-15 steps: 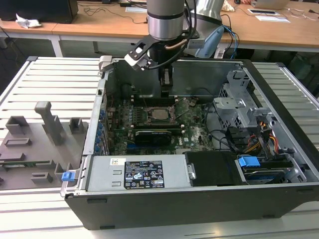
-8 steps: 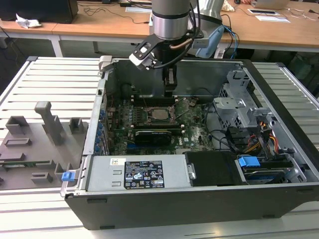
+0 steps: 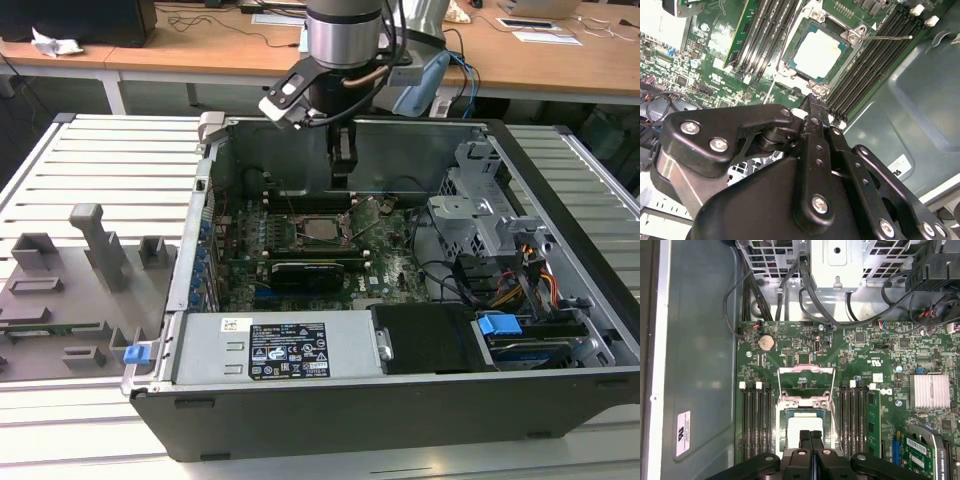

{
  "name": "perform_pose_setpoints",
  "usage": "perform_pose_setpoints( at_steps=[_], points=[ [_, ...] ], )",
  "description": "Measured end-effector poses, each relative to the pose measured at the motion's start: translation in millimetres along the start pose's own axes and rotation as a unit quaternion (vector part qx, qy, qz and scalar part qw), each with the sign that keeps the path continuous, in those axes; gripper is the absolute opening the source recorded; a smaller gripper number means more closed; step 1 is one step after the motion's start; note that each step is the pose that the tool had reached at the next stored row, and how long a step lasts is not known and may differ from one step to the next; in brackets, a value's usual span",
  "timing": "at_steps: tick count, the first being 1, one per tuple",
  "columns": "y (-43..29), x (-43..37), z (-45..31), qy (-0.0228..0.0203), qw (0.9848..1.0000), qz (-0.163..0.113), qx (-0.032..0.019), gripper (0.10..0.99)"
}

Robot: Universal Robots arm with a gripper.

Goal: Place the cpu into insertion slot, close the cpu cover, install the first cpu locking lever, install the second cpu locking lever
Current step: 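Close the cpu cover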

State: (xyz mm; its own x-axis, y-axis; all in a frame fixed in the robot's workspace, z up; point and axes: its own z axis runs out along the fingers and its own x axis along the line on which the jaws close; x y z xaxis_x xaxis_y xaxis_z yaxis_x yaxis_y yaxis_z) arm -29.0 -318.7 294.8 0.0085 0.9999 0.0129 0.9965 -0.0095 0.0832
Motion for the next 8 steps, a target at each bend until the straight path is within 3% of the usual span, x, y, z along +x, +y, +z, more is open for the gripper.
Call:
perform_pose_setpoints(
  at_steps=[3,8],
  points=[
    [4.0,0.0,0.0,-0.0001,1.0000,0.000,0.0000,0.106],
    [18.5,0.1,1.8,-0.0001,1.0000,0.000,0.0006,0.106]
  ],
)
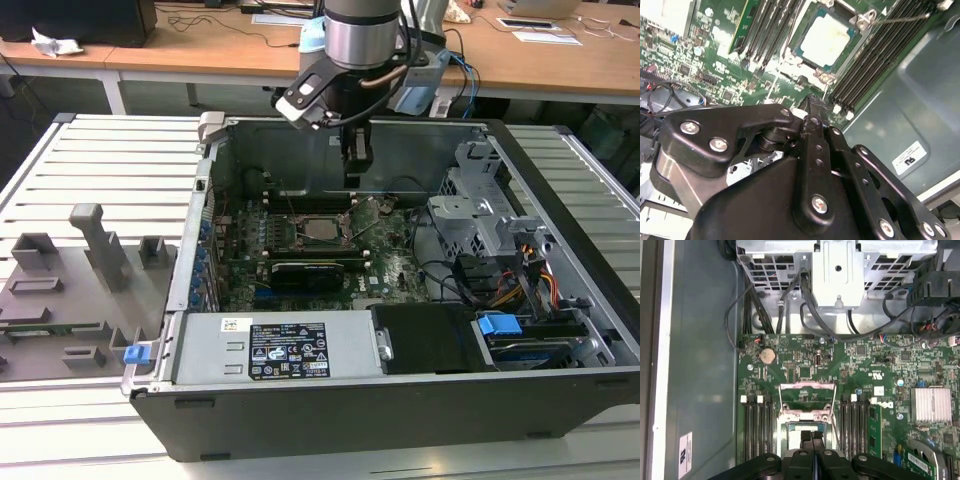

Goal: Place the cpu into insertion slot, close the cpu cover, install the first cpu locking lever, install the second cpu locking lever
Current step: 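Close the cpu cover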

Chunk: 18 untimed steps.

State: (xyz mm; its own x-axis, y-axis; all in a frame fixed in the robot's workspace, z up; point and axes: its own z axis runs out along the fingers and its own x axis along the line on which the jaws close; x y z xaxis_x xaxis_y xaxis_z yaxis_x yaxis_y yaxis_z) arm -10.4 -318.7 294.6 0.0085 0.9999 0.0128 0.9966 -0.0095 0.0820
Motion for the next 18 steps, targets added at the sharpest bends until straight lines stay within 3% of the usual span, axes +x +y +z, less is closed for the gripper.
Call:
perform_pose_setpoints(
  at_steps=[5,18],
  points=[
    [5.9,0.0,1.3,-0.0001,1.0000,0.000,0.0019,0.106],
    [7.1,-0.6,6.4,-0.0001,1.0000,0.000,0.0022,0.106]
  ],
)
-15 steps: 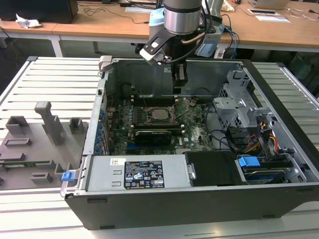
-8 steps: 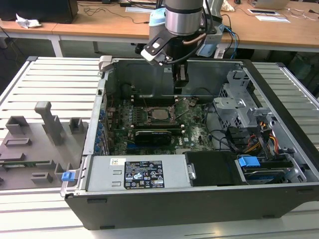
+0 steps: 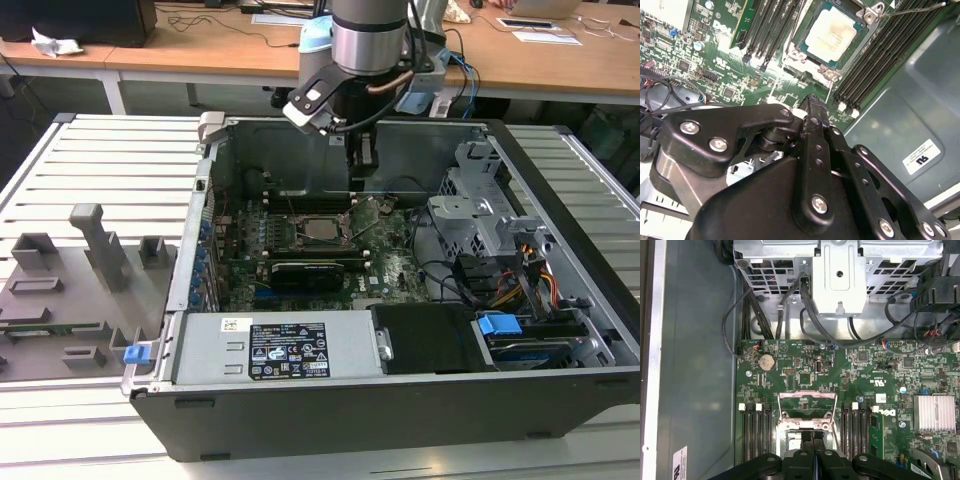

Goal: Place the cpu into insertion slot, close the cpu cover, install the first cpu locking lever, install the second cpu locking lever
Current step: 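Close the cpu cover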

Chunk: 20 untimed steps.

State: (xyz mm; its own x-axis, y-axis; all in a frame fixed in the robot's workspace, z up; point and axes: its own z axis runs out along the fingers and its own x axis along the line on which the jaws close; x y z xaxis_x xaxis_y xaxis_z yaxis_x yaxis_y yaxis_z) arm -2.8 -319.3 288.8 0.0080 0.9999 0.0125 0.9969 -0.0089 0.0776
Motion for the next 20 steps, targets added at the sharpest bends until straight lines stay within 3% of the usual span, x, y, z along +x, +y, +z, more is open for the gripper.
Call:
perform_pose_setpoints(
  at_steps=[4,6,7,14,20],
  points=[
    [5.0,0.1,1.4,0.0002,1.0000,0.000,0.0011,0.106],
    [12.7,0.0,5.6,0.0000,1.0000,0.000,0.0098,0.106],
    [13.2,-0.2,8.0,0.0000,0.9999,0.000,0.0108,0.106],
    [12.4,-12.6,19.6,0.0010,0.9999,0.000,0.0104,0.106],
    [12.1,-13.0,23.6,0.0010,1.0000,0.000,0.0090,0.106]
  ],
)
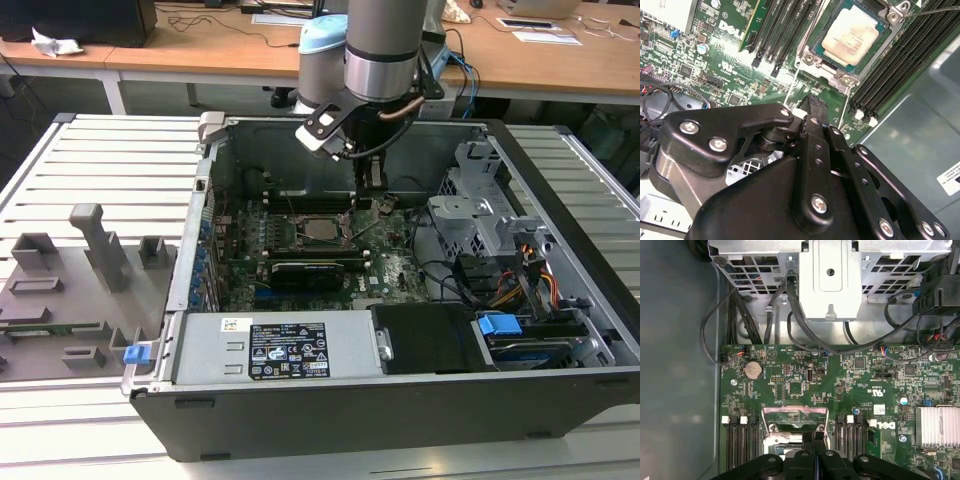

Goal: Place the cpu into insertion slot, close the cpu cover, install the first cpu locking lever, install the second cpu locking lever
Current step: 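Close the cpu cover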

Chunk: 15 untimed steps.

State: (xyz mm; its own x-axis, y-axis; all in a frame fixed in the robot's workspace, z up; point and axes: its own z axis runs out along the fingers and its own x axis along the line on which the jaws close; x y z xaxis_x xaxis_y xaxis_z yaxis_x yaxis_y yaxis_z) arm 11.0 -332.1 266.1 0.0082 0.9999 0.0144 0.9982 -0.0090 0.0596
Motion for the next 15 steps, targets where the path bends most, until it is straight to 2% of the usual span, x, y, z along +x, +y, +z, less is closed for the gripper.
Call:
perform_pose_setpoints(
  at_steps=[9,15],
  points=[
    [8.1,0.0,2.9,-0.0001,1.0000,0.000,0.0000,0.106],
    [10.8,0.0,4.1,-0.0001,1.0000,0.000,0.0000,0.106]
  ],
)
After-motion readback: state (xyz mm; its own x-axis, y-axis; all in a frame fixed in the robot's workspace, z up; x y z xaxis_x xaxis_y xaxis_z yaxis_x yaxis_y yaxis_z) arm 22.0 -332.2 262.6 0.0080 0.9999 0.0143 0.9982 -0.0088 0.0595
